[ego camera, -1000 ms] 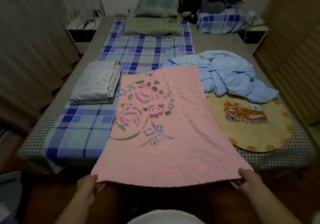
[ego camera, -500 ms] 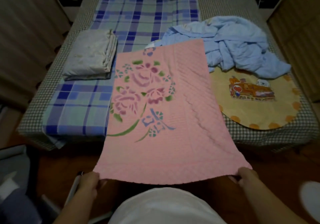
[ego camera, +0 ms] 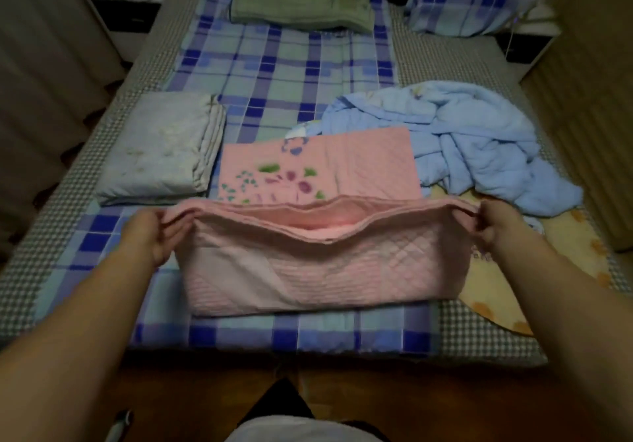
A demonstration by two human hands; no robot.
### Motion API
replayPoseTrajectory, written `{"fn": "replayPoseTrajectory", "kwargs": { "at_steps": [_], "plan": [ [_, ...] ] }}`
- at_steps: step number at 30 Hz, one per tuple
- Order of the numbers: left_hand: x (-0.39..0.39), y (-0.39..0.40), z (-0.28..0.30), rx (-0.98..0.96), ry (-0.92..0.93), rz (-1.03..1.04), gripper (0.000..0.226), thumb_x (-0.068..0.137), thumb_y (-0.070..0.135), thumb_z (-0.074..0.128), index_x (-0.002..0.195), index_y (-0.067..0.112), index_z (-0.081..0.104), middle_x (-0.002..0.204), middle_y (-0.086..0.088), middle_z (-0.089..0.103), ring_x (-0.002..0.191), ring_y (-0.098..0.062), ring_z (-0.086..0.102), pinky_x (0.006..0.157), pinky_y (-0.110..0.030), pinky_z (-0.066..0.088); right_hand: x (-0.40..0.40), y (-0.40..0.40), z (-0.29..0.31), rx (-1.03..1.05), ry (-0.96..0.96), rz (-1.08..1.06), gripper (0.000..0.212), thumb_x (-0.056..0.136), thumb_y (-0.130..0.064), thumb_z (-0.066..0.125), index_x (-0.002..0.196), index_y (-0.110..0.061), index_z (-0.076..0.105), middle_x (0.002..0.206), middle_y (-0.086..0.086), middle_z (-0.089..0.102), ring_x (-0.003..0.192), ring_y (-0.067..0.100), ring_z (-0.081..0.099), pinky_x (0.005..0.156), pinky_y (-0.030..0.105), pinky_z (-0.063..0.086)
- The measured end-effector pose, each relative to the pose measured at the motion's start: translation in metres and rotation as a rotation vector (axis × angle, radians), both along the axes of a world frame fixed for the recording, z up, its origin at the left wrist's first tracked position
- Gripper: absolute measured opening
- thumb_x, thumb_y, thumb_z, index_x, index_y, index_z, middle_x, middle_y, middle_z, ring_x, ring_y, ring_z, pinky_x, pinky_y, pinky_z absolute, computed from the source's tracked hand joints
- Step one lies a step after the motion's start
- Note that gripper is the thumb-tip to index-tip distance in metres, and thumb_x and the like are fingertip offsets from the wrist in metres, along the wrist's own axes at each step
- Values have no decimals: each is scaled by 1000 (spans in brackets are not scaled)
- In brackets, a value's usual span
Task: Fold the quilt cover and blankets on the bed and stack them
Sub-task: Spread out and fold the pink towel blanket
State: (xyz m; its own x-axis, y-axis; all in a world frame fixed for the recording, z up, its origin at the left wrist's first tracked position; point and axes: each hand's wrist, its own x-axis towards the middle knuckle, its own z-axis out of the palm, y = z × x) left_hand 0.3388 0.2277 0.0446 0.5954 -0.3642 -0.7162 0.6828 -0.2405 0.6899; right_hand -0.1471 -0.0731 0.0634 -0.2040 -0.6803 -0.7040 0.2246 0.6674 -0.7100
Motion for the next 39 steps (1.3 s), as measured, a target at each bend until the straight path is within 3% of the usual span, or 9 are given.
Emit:
{"fn": "replayPoseTrajectory", "kwargs": {
  "at_steps": [5, 13, 16, 19, 23, 27, 31, 34, 39],
  "plan": [
    [-5, -65, -58, 184, -110, -154, 21, 102, 24, 39, 85, 19, 51, 84, -3, 57, 60, -17, 66, 51, -26, 45, 69, 1, -30, 25, 87, 262, 17, 104, -22, 43, 91, -16, 52, 85, 3, 53, 71, 22, 63, 57, 32, 56],
    [-111, 32, -244, 441, 486, -75, 46, 100, 31, 47, 58, 19, 35, 36, -2, 28, 25, -15, 27, 40, -15, 29, 40, 110, -227, 577, 91, 147, 32, 98, -37, 56, 74, -16, 52, 65, 7, 50, 59, 23, 51, 52, 31, 51],
    [-99, 23, -261, 336, 444, 192, 19, 101, 29, 50, 92, 15, 59, 62, -7, 61, 47, -16, 55, 38, -24, 47, 32, 92, -254, 395, -66, -123, 24, 88, -39, 70, 101, -19, 66, 92, 3, 71, 79, 20, 70, 62, 34, 59],
    [-88, 7, -251, 265, 389, 359, 27, 98, 15, 51, 123, 15, 60, 106, -9, 67, 84, -20, 63, 56, -32, 59, 34, 73, -255, 311, -125, -225, 75, 58, -29, 87, 127, -18, 63, 119, 4, 71, 109, 23, 67, 91, 43, 56],
    [-92, 14, -194, 452, 93, 340, 48, 75, 15, 65, 122, 6, 58, 112, -19, 67, 94, -31, 66, 75, -50, 59, 14, 97, -227, 309, 111, -228, 40, 92, -17, 64, 131, -14, 56, 124, 9, 66, 101, 28, 66, 82, 45, 56],
    [-128, 64, -155, 710, 4, 159, 67, 80, 9, 72, 138, -9, 45, 136, -25, 53, 111, -31, 58, 68, -26, 51, -17, 172, -197, 516, 316, -271, 26, 91, -2, 60, 116, -7, 60, 95, 12, 63, 67, 19, 55, 44, 28, 54],
    [-138, 110, -179, 790, -51, -144, 81, 72, 34, 71, 137, -9, 48, 133, -29, 54, 117, -41, 58, 94, -42, 49, -17, 188, -190, 727, 602, -63, 48, 89, -6, 64, 133, 4, 48, 128, 23, 57, 96, 35, 62, 64, 41, 51],
    [-123, 91, -208, 906, -448, -575, 74, 69, 45, 53, 116, -12, 59, 115, -35, 60, 108, -49, 59, 92, -49, 47, 5, 150, -192, 252, 1253, 406, 43, 87, -14, 58, 123, 11, 54, 128, 29, 54, 116, 43, 53, 93, 47, 46],
    [-111, -20, -255, 753, -1131, -1208, 63, 81, 48, 46, 133, 13, 53, 133, -13, 55, 121, -38, 48, 104, -43, 35, 73, 37, -241, -696, 1250, 1350, 58, 82, -34, 46, 134, -8, 54, 136, 17, 54, 128, 38, 46, 112, 47, 31]
  ]
}}
